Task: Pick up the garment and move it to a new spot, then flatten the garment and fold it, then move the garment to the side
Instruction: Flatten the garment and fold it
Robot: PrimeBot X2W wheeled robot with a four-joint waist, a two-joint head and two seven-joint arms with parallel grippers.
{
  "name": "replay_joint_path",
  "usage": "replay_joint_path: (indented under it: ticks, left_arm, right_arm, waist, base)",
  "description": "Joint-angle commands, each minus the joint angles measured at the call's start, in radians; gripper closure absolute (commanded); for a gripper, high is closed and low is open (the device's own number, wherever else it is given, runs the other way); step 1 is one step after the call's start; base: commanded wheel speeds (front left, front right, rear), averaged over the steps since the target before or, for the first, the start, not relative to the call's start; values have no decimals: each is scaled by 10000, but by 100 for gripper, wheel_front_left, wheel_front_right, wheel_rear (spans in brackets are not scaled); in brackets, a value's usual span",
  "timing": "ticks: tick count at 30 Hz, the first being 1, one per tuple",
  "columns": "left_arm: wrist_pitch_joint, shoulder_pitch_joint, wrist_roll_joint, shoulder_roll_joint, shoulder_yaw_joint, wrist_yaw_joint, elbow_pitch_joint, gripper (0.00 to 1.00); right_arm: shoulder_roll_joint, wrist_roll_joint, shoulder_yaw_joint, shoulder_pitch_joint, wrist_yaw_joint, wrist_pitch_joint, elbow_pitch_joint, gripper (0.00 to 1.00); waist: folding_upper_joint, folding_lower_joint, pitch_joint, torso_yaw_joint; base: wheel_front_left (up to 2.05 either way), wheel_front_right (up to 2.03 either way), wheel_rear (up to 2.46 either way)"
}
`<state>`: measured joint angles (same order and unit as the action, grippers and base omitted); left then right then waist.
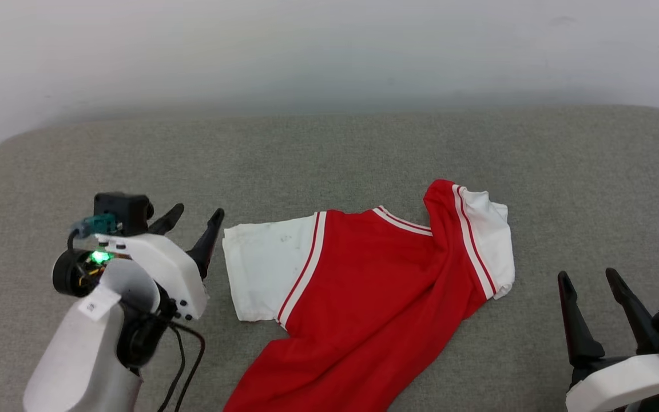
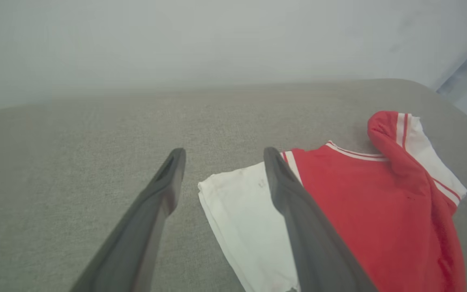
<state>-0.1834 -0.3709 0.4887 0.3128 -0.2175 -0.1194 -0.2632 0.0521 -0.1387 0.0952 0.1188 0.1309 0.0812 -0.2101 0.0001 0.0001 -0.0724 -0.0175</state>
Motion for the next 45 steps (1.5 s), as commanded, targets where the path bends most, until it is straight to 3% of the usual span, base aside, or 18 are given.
replay_joint_path:
  ticks: [1,11,19,23,27,28,29,30,36,45]
  left_arm:
    - [-528,-386,243,137,-132,-52,-116,0]
    - [-4706,-2315,2132,1303,-748,-115,-1712,0]
    - [-5859,-2981,2955,1738,-1036,-119,-2791,0]
    - [-6653,-3051,3279,1696,-1850,-111,-3531,0]
    - [-7319,-2667,3732,1278,-2504,-113,-4045,1]
    - [-7330,-2612,3774,1198,-2637,-115,-4117,47]
    - [-7230,-2570,3874,1098,-2721,-127,-4149,66]
    - [-7134,-2539,3949,1009,-2809,-135,-4159,100]
    - [-6047,-2627,3655,1323,-3191,-120,-4387,100]
    - [-3185,-2710,3570,1667,-2442,-14,-3925,100]
  right_arm:
    - [-28,-15,0,-189,-3,-66,-9,0]
    - [-26,-311,-222,-903,-3,-544,326,0]
    - [-28,-482,-322,-1193,-3,-905,683,0]
    - [-26,-537,-330,-1326,-3,-1044,922,0]
    - [-26,-562,-314,-1388,-5,-1017,1054,0]
    - [-26,-575,-311,-1394,-3,-996,1090,0]
    - [-26,-587,-305,-1406,-3,-979,1117,0]
    - [-27,-597,-294,-1410,-3,-988,1134,0]
    - [-27,-614,-103,-1344,-3,-837,1258,0]
    - [-27,-674,132,-1526,-3,-511,1355,0]
  waist:
    - [-1,-1,-396,-249]
    - [-1,-1,-1488,-954]
    - [-1,-1,-2030,-1409]
    - [-1,-1,-2245,-1605]
    - [-1,-1,-2263,-1668]
    - [-1,-1,-2263,-1678]
    - [-1,-1,-2256,-1684]
    - [-1,-1,-2249,-1686]
    - [-1,-1,-2059,-1570]
    - [-1,-1,-1461,-1056]
  base:
    - [0,0,0]
    - [0,0,0]
    - [0,0,0]
    - [0,0,0]
    - [0,0,0]
    - [0,0,0]
    - [0,0,0]
    - [0,0,0]
    - [0,0,0]
    - [0,0,0]
